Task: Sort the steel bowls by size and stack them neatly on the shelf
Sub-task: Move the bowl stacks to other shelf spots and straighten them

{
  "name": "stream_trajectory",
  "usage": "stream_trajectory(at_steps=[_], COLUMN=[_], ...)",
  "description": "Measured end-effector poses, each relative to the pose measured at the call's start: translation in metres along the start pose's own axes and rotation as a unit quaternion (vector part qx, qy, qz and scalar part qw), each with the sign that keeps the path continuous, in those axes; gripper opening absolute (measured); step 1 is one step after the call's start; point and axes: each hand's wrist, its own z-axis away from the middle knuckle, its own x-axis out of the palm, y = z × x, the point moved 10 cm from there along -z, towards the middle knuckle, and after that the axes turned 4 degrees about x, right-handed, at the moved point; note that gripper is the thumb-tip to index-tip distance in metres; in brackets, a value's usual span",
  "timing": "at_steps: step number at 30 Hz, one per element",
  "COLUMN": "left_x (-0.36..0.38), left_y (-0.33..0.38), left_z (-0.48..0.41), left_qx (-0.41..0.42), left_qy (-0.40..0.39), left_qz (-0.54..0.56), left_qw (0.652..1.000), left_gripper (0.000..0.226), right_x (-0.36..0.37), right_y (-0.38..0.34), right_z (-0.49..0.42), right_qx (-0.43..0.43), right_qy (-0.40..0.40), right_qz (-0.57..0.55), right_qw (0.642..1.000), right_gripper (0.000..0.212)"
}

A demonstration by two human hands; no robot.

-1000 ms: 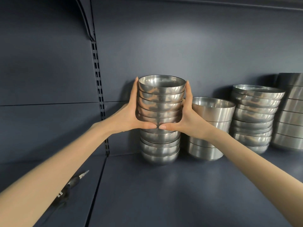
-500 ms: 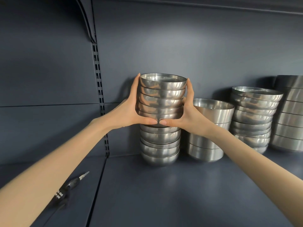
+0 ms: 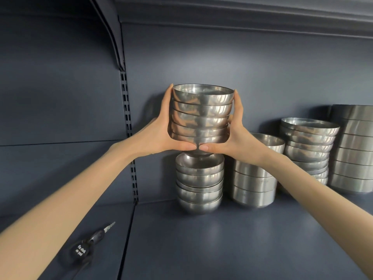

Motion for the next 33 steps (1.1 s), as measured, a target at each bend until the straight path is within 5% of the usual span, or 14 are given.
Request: stream_trajectory(at_steps=[17, 33], left_x=[-0.002, -0.054], left_y=[0.050, 0.089], left_z=[0.051, 0.157], left_qx=[-0.013, -0.089], left_qy=[0.008, 0.097], left_qz=[-0.011, -0.069], left_qw=[1.000, 0.989], left_gripper=[0.142, 0.140], right_x=[0.010, 0.088], right_y=[-0.045, -0.117], right_z=[0.046, 0.056], right_qx=[0.003, -0.078], right_qy=[-0.012, -0.135], right_qz=[0.002, -0.072], right_qw=[1.000, 0.985], right_gripper=[0.139, 0.137])
